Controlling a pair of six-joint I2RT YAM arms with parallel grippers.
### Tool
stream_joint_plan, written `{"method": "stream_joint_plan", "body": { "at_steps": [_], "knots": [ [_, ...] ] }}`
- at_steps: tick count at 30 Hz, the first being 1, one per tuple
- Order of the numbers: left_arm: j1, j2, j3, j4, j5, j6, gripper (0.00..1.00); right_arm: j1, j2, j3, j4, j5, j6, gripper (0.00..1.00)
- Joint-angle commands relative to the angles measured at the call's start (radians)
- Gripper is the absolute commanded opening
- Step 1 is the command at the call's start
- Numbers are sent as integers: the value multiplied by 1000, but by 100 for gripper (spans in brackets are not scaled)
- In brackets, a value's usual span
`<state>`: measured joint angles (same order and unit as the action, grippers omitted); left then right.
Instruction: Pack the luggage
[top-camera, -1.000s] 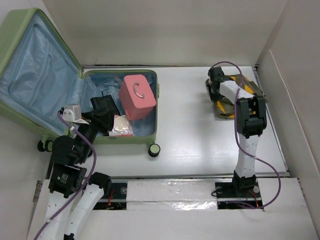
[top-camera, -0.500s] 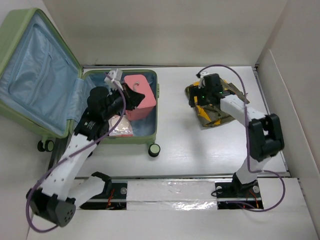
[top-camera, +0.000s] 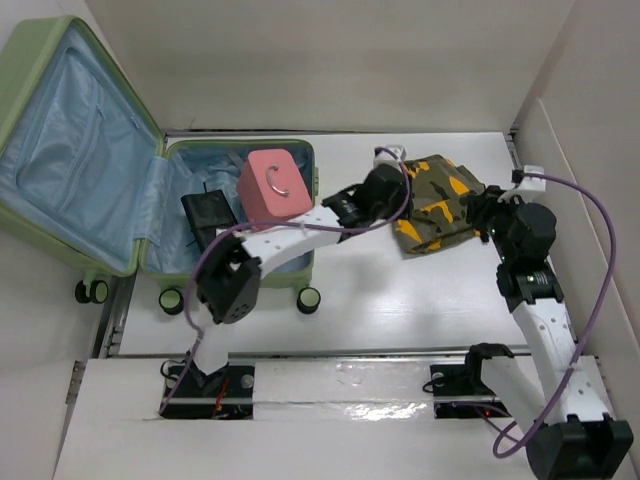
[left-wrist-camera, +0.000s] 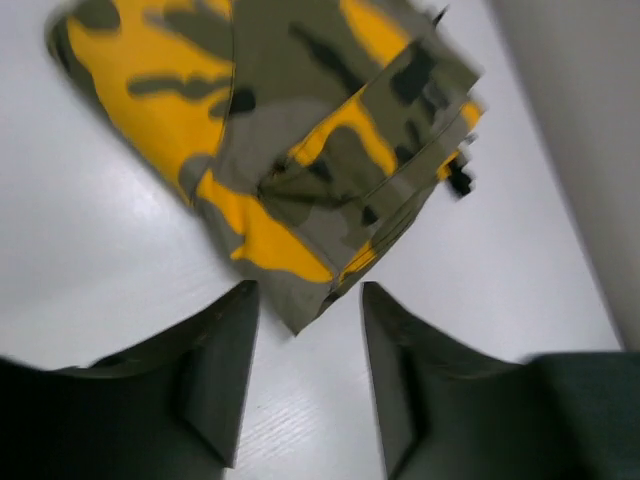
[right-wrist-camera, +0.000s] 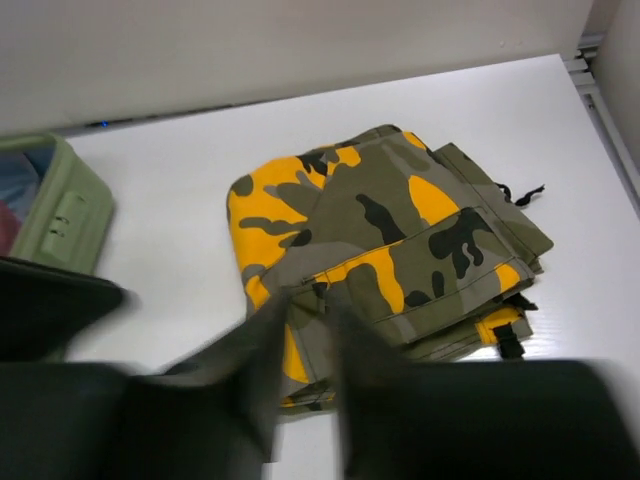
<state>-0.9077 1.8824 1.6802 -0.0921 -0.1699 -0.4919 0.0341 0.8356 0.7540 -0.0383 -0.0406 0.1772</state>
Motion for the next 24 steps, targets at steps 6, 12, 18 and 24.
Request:
{"method": "stream_joint_plan", "body": {
  "at_steps": [6, 12, 18, 24],
  "knots": [
    [75, 262, 96, -18, -14, -247, 86, -26, -113, -76, 23, -87, -15, 57],
    [110, 402, 188, -41, 26, -361, 96, -26, -90, -77, 61, -200, -7, 57],
    [119, 567, 363, -95, 89, -431, 95, -17, -96, -90, 87, -248, -4, 57],
    [119, 639, 449, -156, 67, -429, 83, -17, -127, -90, 80, -236, -2, 57]
  ]
}}
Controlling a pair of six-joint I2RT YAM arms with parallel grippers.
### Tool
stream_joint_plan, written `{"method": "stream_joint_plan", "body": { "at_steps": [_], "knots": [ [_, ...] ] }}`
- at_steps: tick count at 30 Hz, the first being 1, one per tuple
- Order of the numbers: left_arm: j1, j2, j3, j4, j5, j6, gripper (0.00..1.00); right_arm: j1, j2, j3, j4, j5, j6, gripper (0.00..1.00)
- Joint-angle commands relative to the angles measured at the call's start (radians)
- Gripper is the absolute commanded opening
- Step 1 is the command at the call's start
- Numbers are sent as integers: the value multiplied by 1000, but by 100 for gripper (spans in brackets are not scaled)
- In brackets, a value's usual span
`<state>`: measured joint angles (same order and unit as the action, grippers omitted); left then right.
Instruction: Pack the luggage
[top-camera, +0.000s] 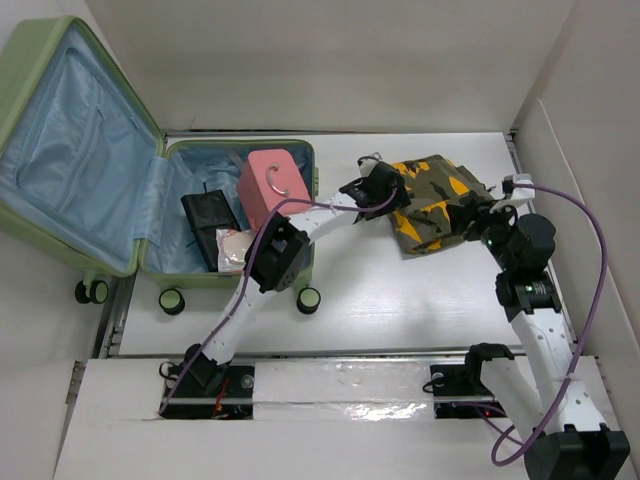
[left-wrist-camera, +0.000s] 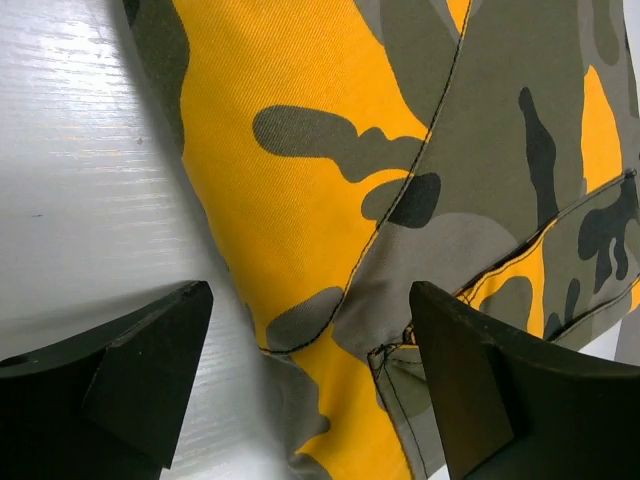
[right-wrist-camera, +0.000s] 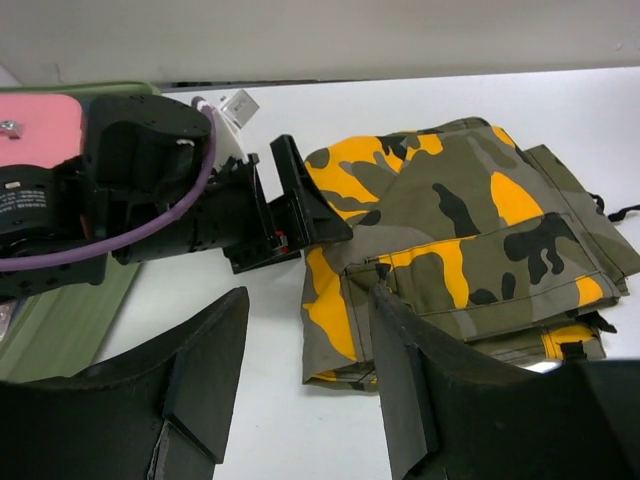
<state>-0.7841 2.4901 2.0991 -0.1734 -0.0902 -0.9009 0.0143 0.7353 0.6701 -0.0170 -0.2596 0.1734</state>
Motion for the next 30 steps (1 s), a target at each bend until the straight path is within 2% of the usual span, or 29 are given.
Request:
{"method": "stream_joint_plan", "body": {
  "at_steps": [1, 4, 6, 8, 9, 10, 12, 15, 18, 23, 25, 30],
  "knots": [
    [-4, 36, 30, -74, -22, -12, 79, 3, -28, -4, 55, -13, 1, 57],
    [-13, 90, 91, -83, -13, -15, 73, 3, -14, -3, 63, -24, 6, 57],
    [-27, 144, 191, -103, -25, -9, 67, 3, -7, -1, 65, -56, 9, 57],
    [-49, 176, 251, -91, -23, -13, 53, 3, -11, 0, 68, -81, 11, 57],
    [-49, 176, 249, -74, -26, -18, 47, 3, -19, -1, 68, -86, 11, 57],
    [-49, 176, 243, -57, -29, -30, 35, 3, -22, -1, 69, -89, 11, 57],
    [-49, 167, 213, 9, -28, -36, 24, 3, -27, -9, 75, -104, 12, 57],
    [-49, 174, 208, 74, -26, -32, 1, 3, -24, -9, 86, -136, 18, 57],
    [-49, 161, 190, 130, 6, 8, 0, 3, -28, -9, 75, -132, 12, 57],
    [-40, 29, 176, 112, 29, 226, 0, 3, -19, -14, 77, -110, 12, 57],
    [-17, -83, 167, 85, 40, 316, 0, 3, -19, -12, 71, -98, 11, 57],
    [58, -416, 7, 16, 86, 430, 0, 3, -11, -14, 74, -87, 11, 57]
  ]
}}
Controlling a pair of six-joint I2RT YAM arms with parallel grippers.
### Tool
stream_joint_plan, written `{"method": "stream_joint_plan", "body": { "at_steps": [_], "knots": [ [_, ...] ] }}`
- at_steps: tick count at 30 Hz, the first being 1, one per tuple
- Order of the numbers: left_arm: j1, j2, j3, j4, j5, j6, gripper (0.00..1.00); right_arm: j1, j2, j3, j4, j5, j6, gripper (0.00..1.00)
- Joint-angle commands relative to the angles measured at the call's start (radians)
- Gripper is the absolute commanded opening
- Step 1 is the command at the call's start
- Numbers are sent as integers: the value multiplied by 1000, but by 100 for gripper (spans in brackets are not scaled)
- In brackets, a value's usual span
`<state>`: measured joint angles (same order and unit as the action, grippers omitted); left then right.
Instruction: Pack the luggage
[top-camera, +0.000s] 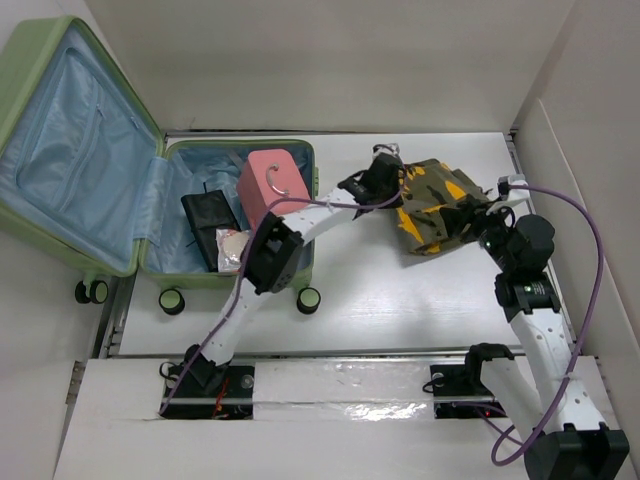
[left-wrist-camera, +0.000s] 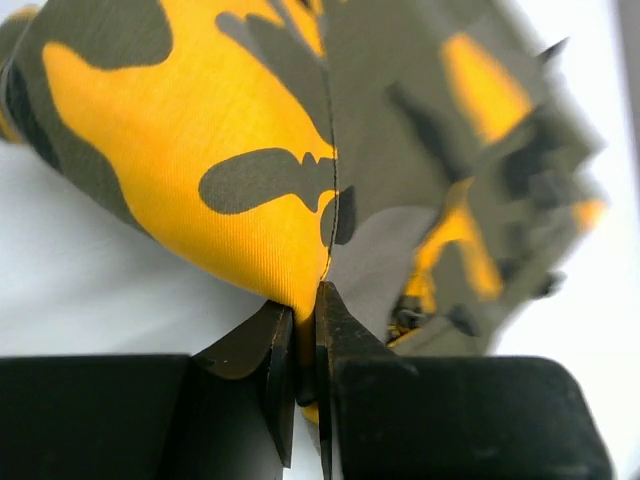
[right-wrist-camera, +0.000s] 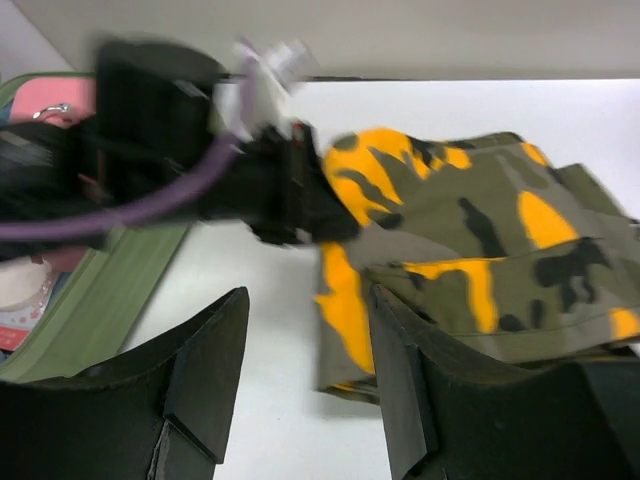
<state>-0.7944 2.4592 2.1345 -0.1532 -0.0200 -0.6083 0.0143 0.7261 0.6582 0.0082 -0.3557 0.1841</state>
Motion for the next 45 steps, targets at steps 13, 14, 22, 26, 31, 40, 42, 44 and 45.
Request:
{"method": "stream_joint_plan", "body": {
  "at_steps": [13, 14, 22, 26, 31, 40, 42, 44, 45],
  "knots": [
    [678, -1063, -599, 12, 296, 79, 0, 12, -10, -9, 59, 8, 8, 58],
    [717, -1088, -651, 6, 305, 74, 0, 12, -8, -8, 59, 6, 8, 58],
    [1027, -1266, -982, 1, 325, 111, 0, 21, -28, -5, 52, 11, 0, 58],
    [1116, -1246, -1181, 49, 288, 84, 0, 30, -31, -3, 46, 9, -5, 59],
    [1199, -1185, -1315, 104, 393, 50, 0, 39, -27, 1, 42, 8, -12, 59],
    [1121, -1218, -1380, 106, 393, 65, 63, 49, -25, 3, 41, 0, -15, 59],
    [1075, -1278, -1371, 93, 356, 73, 68, 49, -25, 3, 41, 0, -15, 59],
    [1037, -1315, -1313, 32, 300, 96, 69, 49, -24, 3, 42, -5, -15, 59],
    [1009, -1359, -1290, 3, 220, 100, 69, 49, -21, 3, 44, -9, -14, 59]
  ]
}}
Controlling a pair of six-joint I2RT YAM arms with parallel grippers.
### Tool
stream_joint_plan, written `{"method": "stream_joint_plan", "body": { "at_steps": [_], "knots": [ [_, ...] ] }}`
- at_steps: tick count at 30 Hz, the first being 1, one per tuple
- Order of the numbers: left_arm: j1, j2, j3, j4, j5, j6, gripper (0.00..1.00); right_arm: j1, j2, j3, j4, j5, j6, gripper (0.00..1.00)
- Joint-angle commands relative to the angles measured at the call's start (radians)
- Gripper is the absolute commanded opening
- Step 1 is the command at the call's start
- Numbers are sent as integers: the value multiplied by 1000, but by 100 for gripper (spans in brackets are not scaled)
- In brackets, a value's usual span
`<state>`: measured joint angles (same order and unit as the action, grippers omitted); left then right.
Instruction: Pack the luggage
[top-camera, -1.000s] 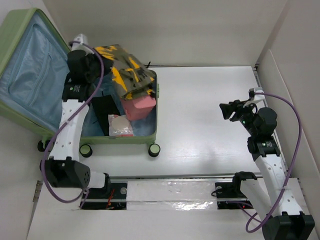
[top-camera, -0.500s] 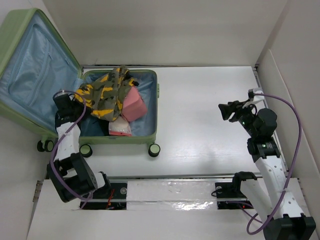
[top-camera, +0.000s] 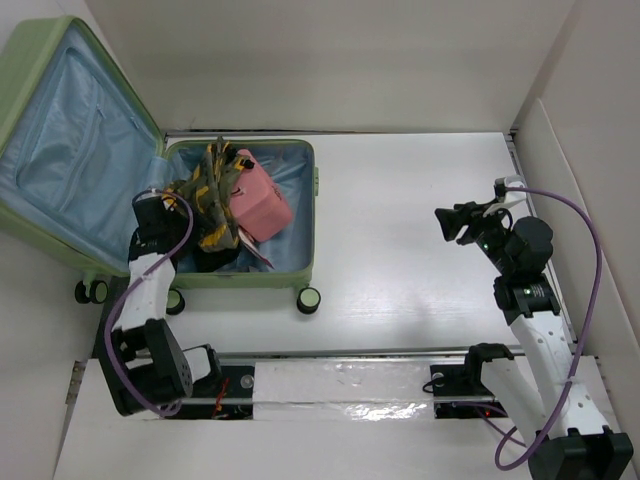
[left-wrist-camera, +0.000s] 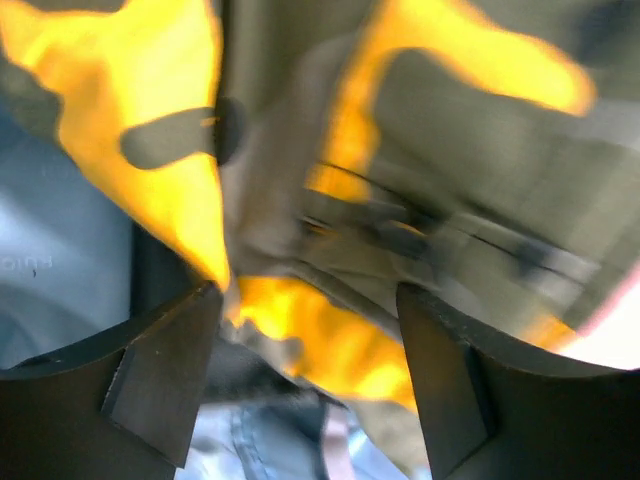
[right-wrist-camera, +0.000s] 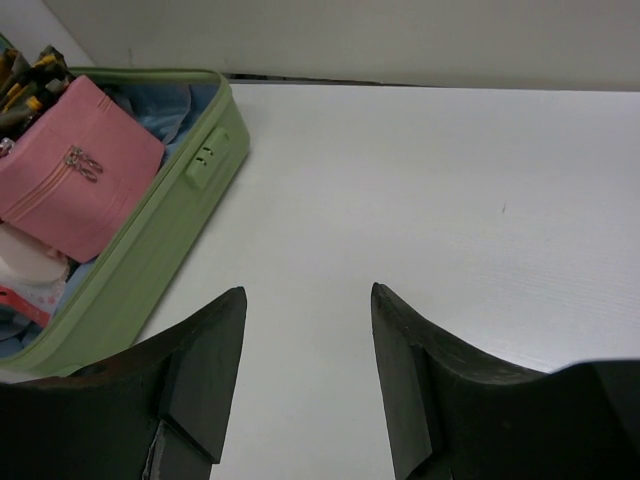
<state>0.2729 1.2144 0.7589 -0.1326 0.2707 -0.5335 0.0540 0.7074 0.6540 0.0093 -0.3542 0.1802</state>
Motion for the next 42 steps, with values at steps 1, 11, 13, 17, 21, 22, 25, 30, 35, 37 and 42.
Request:
{"method": "stream_joint_plan", "body": {
  "at_steps": [1, 11, 13, 17, 21, 22, 25, 30, 35, 37, 42],
  "knots": [
    [-67, -146, 108, -36, -109, 27, 67, 9, -2, 9, 43, -11, -10, 59],
    [-67, -457, 348, -302, -681, -65, 19, 38, -32, 15, 17, 4, -34, 0],
    [-67, -444, 391, -364, -877, -101, 12, 49, -42, 15, 14, 24, -36, 0],
    [-67, -454, 448, -531, -1154, -226, 14, 89, -46, 21, 1, 43, -45, 12],
    [-67, -421, 435, -591, -1332, -246, 39, 98, -46, 27, -6, 52, -50, 20],
    [-67, -426, 421, -607, -1361, -264, 49, 98, -45, 26, -6, 54, -51, 22],
    [-67, -424, 379, -662, -1467, -328, 72, 98, -36, 26, -6, 51, -51, 23],
    [-67, -314, 329, -479, -1584, -153, 71, 107, -2, 30, 0, -14, -59, 24],
    [-29, -208, 405, -432, -1564, -88, 58, 127, -2, 30, 7, -15, -64, 25],
    [-29, -162, 440, -363, -1574, -27, 56, 136, 4, 35, 3, -19, -68, 25],
    [-5, -96, 491, -342, -1602, -5, 47, 145, 14, 33, -6, 43, -74, 25]
  ]
}}
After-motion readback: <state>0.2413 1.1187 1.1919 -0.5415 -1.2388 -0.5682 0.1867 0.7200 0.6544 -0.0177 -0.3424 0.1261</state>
